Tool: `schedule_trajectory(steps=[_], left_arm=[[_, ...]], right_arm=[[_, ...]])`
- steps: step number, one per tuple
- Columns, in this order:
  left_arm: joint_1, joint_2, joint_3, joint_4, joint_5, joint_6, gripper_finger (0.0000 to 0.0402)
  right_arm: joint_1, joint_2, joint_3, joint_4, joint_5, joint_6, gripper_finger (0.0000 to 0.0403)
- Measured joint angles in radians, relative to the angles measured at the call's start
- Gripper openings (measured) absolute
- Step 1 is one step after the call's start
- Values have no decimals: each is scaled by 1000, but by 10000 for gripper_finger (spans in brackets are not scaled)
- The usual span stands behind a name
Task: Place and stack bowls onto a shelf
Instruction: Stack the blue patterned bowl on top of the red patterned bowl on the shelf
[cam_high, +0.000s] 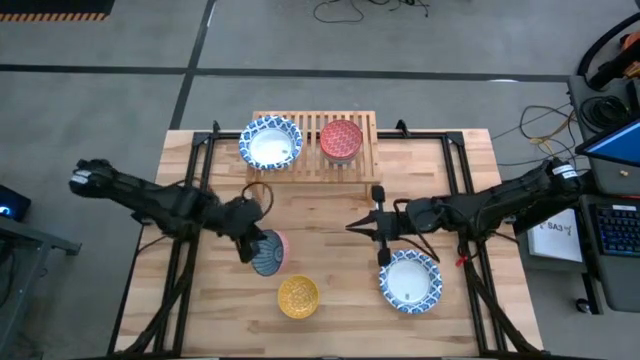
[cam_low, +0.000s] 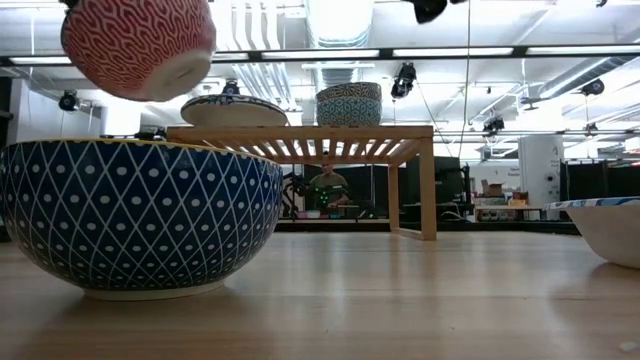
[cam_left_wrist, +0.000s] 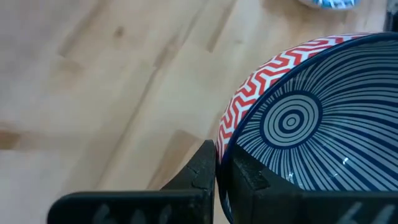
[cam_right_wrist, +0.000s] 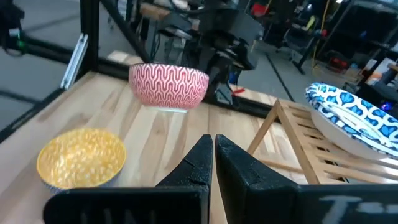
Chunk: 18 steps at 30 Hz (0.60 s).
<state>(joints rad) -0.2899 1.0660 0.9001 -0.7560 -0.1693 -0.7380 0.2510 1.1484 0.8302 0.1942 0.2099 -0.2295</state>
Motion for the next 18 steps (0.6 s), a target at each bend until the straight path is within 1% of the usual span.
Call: schedule_trajectory(steps=[4, 7, 11, 14, 18], left_arm=[[116, 29, 0, 7, 153, 43, 0], [183, 47, 0, 7, 224, 49, 0], [240, 74, 0, 8, 265, 49, 0], [258, 95, 9, 5, 274, 48, 0], [262, 137, 55, -8, 292, 46, 1]], right_arm=[[13, 0, 108, -179, 0, -6, 9], [24, 5, 191, -292, 0, -15, 9], [29, 54, 316, -428, 0, -29, 9], [28, 134, 425, -548, 1, -57, 9], [28, 264, 584, -692, 1, -114, 9]])
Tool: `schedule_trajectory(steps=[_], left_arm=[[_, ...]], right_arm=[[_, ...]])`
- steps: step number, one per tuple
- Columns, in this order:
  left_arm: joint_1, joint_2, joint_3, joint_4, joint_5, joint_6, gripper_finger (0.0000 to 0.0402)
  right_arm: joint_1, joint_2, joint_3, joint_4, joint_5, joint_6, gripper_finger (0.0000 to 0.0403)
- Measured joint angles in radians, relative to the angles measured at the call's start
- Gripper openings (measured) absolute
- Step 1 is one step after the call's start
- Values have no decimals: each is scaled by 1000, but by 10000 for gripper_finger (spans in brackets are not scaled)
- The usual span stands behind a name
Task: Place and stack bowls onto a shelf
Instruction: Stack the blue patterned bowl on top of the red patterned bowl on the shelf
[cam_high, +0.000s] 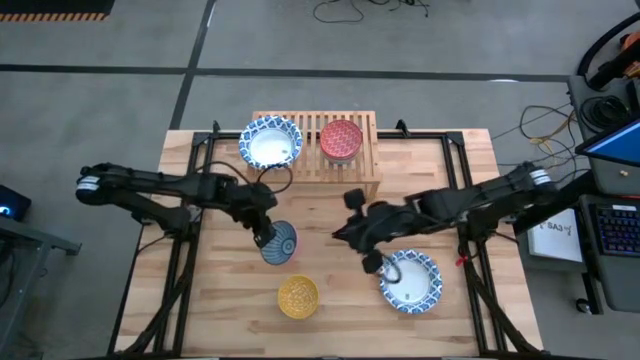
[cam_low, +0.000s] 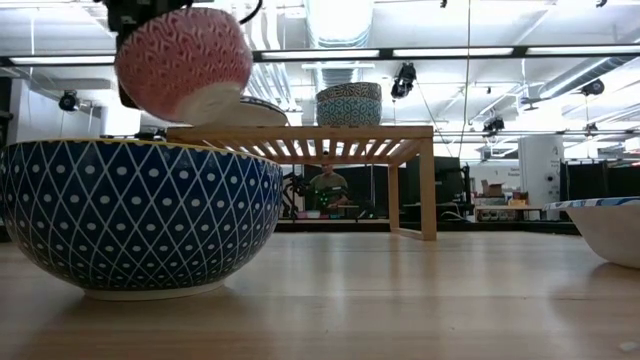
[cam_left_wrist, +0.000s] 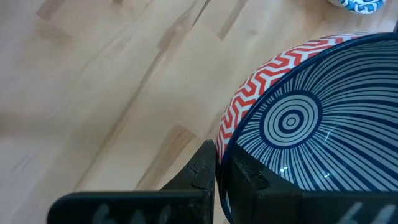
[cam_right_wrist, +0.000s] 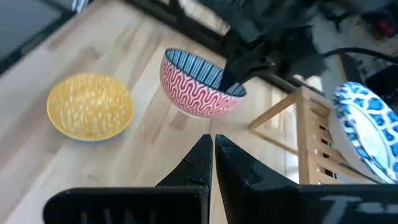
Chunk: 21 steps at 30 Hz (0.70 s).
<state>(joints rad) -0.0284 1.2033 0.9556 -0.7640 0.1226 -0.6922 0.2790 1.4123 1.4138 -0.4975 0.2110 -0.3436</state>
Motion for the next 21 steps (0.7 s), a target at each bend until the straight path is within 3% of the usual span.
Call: schedule_trajectory(steps=[8, 13, 21], left_arm=[[0, 115, 123, -102, -2, 80, 4], [0, 183, 183, -155, -67, 137, 2], [-1, 250, 272, -171, -71, 219, 2]], right_arm=[[0, 223, 313, -204, -6, -114, 9], [-1, 324, 478, -316, -50, -144, 9], [0, 447, 633, -422, -124, -164, 13]])
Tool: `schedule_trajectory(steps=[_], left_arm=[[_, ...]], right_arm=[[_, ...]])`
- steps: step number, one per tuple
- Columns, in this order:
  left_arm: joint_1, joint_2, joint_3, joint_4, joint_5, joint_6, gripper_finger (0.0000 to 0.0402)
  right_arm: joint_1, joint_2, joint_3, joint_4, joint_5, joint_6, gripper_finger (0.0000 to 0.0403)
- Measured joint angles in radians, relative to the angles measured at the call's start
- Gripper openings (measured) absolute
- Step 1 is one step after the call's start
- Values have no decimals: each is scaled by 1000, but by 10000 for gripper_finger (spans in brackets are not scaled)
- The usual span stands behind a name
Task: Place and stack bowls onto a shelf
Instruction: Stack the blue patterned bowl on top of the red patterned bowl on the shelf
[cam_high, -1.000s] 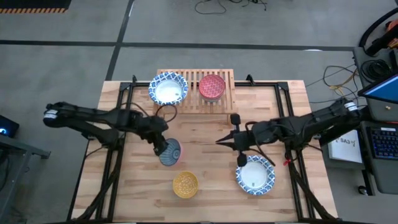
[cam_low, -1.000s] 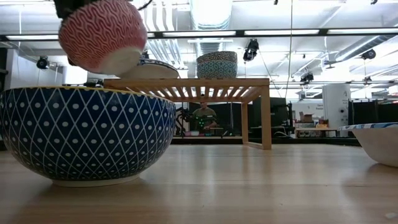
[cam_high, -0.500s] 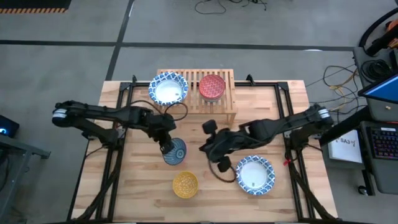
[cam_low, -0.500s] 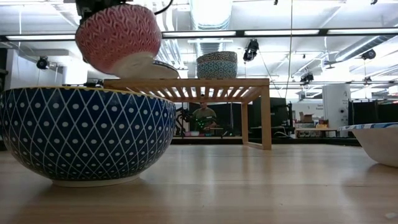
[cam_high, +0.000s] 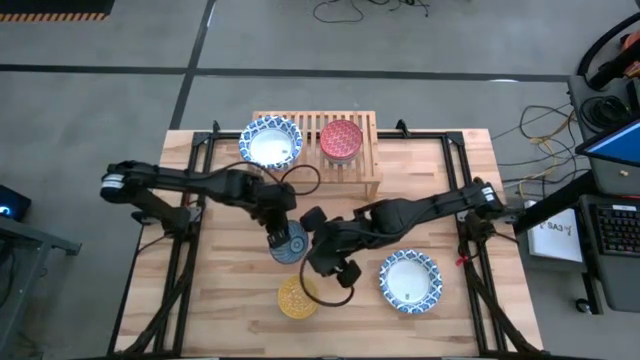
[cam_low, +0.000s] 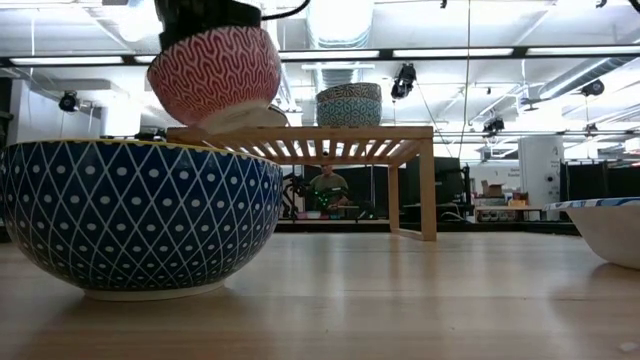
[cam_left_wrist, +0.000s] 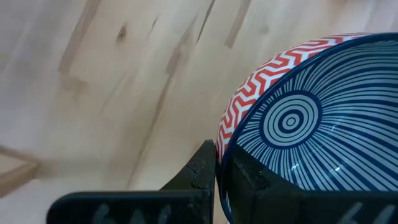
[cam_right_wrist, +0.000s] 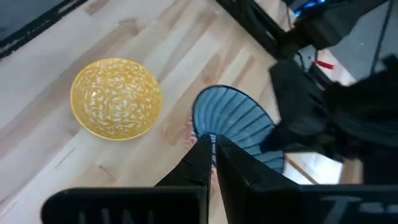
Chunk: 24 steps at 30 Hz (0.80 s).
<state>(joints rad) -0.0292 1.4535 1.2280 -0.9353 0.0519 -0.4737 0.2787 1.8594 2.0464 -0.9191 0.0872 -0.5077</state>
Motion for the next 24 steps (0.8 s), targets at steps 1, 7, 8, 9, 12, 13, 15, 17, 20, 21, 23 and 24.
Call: schedule_trajectory(steps=[1, 7, 8, 9, 12, 13, 15, 17, 20, 21, 23, 24], left_arm=[[0, 5, 10, -2, -1, 9, 1], [0, 32, 52, -3, -18, 50, 1], [0, 33, 55, 2, -18, 55, 1], [0, 33, 55, 7, -18, 59, 1], [0, 33, 55, 7, -18, 62, 1], [0, 33, 54, 7, -18, 62, 1], [0, 33, 55, 13, -18, 62, 1], [0, 33, 54, 18, -17, 62, 1], [0, 33, 47, 16, -17, 61, 1], [0, 33, 45, 11, -17, 61, 1], [0, 33, 41, 10, -13, 62, 1], [0, 33, 41, 14, 2, 75, 1]], right_arm=[[-1, 8, 8, -10, -12, 1, 18], [-9, 24, 8, -29, -42, 36, 73], [-9, 26, 8, -28, -40, 40, 86], [-9, 26, 8, -26, -36, 44, 97], [-9, 32, 8, -25, -34, 62, 132], [-11, 36, 8, -21, -34, 63, 143], [-13, 44, 8, -20, -34, 63, 164], [-19, 59, 8, -14, -32, 54, 181], [-24, 76, 7, -20, 13, 15, 197], [-25, 77, 5, -25, 20, 10, 200], [-24, 79, 6, -20, 14, -2, 202], [-24, 77, 6, -19, 10, -7, 203]])
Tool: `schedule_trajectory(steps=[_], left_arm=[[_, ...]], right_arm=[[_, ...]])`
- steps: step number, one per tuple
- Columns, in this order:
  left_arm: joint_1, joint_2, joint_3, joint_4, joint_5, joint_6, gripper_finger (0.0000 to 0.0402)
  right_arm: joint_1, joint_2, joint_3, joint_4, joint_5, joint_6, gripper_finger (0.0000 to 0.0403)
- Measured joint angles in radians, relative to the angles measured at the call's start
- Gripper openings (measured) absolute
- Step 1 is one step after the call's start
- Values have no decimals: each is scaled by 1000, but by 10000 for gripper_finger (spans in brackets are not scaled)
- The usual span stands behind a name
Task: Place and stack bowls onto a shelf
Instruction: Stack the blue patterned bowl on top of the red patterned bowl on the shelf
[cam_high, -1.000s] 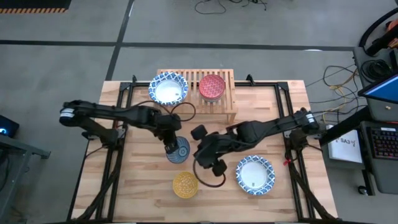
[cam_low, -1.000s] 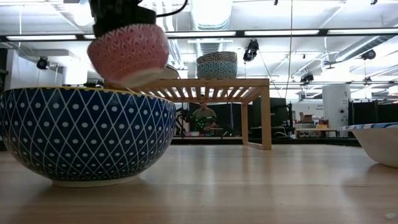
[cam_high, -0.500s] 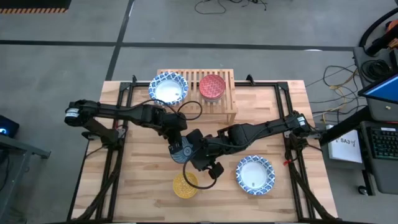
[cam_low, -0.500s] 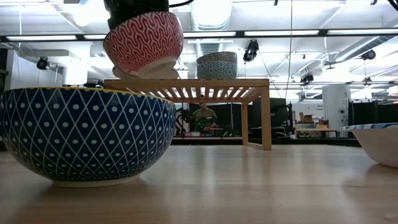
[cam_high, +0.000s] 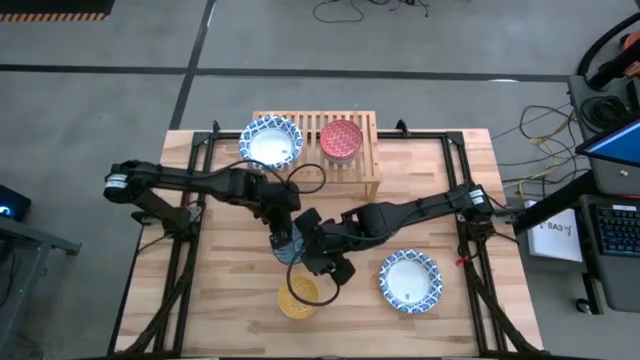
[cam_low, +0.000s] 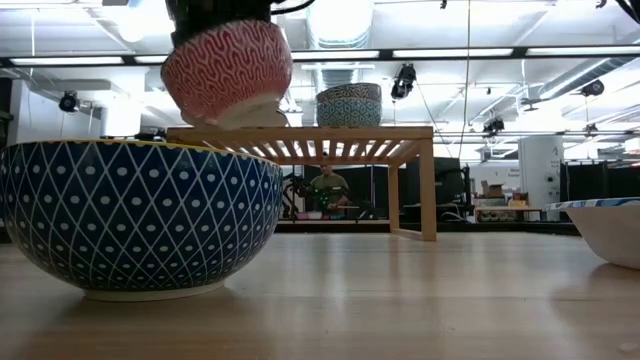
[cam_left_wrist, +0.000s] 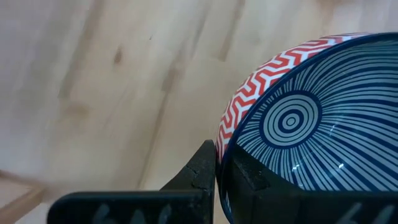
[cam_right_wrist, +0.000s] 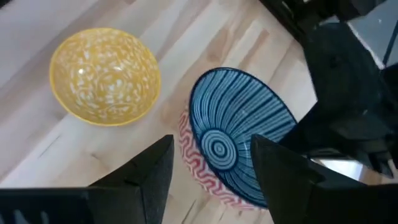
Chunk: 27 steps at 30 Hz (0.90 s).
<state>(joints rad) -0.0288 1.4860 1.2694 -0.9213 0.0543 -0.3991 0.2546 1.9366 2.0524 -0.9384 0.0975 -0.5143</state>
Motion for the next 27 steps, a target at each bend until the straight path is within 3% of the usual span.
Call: schedule_trajectory(steps=[3, 12, 20, 23, 27], left_arm=[[0, 0, -3, 2, 101, 91, 1], [-2, -1, -7, 5, 92, 181, 2], [-50, -14, -29, 20, 120, 488, 6], [-58, -15, -63, 57, 13, 439, 7], [-57, -28, -142, 85, -95, 239, 6]], right_arm=[[1, -1, 0, -9, -12, -12, 203], [0, -2, 0, -10, -32, -27, 203], [-1, -2, 0, -8, -152, -87, 203], [-6, -5, 1, -22, -196, -25, 203], [-21, -39, -10, -139, -183, 108, 203]])
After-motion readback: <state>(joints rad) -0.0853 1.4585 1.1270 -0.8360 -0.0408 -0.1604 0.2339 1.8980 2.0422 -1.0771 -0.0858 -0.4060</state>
